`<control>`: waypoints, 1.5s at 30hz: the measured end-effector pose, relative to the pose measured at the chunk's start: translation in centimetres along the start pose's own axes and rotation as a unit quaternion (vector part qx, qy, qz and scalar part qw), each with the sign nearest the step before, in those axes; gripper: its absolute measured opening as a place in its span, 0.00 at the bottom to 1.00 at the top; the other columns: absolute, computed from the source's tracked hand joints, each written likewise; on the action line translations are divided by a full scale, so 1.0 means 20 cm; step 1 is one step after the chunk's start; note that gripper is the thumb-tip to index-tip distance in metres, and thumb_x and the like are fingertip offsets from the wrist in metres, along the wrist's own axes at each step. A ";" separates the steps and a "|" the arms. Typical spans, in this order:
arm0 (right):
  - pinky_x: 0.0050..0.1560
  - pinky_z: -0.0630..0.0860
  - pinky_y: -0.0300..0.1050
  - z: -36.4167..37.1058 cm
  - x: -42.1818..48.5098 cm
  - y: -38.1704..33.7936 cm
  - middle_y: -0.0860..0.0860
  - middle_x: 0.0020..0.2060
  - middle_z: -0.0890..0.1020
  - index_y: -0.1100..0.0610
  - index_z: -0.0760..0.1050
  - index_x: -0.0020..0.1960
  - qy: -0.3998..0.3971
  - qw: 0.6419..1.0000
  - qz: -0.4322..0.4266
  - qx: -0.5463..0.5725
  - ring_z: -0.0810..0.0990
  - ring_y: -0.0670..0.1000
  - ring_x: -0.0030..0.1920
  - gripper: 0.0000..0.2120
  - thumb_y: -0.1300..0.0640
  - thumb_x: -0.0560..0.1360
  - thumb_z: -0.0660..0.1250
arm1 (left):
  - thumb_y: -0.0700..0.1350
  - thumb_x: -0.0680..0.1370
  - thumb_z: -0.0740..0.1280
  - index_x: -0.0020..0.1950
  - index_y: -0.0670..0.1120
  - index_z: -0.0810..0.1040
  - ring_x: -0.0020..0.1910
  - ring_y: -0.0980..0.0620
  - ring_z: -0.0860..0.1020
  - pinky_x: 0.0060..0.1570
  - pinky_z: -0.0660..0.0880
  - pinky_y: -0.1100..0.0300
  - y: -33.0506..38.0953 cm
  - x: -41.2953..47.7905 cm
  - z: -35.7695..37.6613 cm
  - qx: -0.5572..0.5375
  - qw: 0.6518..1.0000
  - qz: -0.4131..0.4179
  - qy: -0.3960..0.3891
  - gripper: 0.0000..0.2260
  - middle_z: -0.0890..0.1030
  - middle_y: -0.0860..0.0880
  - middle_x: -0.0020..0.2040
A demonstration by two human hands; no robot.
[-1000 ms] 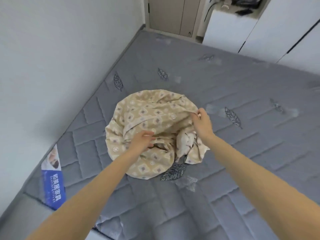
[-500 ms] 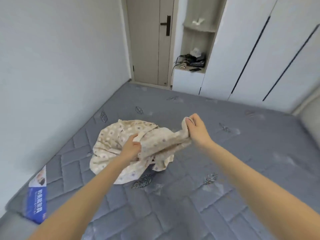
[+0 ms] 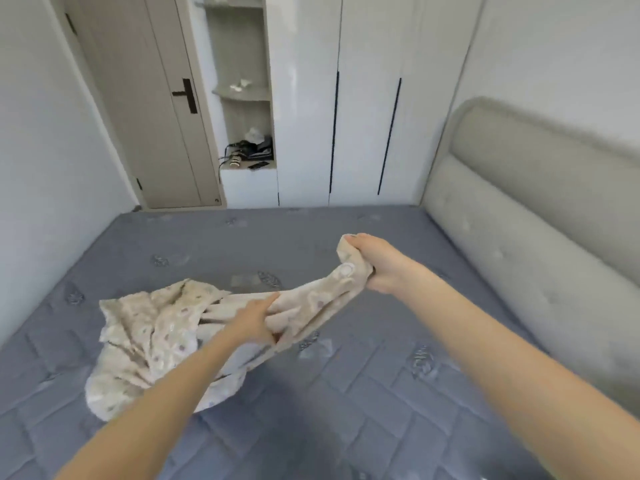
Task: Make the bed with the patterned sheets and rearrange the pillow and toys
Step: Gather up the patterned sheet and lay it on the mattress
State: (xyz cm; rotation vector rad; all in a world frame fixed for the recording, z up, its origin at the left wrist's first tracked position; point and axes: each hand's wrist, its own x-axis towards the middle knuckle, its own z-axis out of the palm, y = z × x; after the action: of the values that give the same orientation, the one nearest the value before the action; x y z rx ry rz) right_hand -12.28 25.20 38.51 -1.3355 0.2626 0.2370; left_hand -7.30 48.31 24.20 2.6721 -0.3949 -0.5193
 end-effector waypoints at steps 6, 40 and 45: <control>0.33 0.64 0.40 -0.26 -0.15 -0.05 0.49 0.26 0.63 0.54 0.60 0.30 0.095 0.985 0.017 0.142 0.61 0.47 0.28 0.18 0.67 0.76 0.55 | 0.37 0.78 0.56 0.34 0.46 0.64 0.51 0.40 0.78 0.46 0.71 0.51 0.09 0.00 0.05 0.101 0.990 -0.018 0.094 0.13 0.78 0.42 0.44; 0.31 0.69 0.37 0.18 -0.07 -0.56 0.52 0.28 0.70 0.58 0.67 0.32 0.004 0.954 -0.128 0.271 0.72 0.48 0.29 0.19 0.71 0.78 0.49 | 0.51 0.74 0.68 0.56 0.54 0.75 0.41 0.62 0.79 0.45 0.76 0.62 0.46 -0.03 -0.19 -0.163 0.956 0.171 0.174 0.11 0.79 0.61 0.47; 0.19 0.65 0.32 0.25 -0.03 -0.64 0.50 0.24 0.66 0.55 0.62 0.33 -0.013 0.924 -0.099 0.368 0.66 0.47 0.18 0.17 0.69 0.77 0.50 | 0.43 0.72 0.72 0.71 0.36 0.58 0.53 0.55 0.68 0.54 0.63 0.68 0.50 0.02 -0.17 -0.230 0.935 0.086 0.258 0.34 0.65 0.46 0.62</control>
State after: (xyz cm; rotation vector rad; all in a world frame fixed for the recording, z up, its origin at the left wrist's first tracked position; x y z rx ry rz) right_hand -8.49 27.32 51.51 -0.6025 0.1658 -0.0243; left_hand -7.57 40.50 31.27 2.1764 -0.2973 0.1396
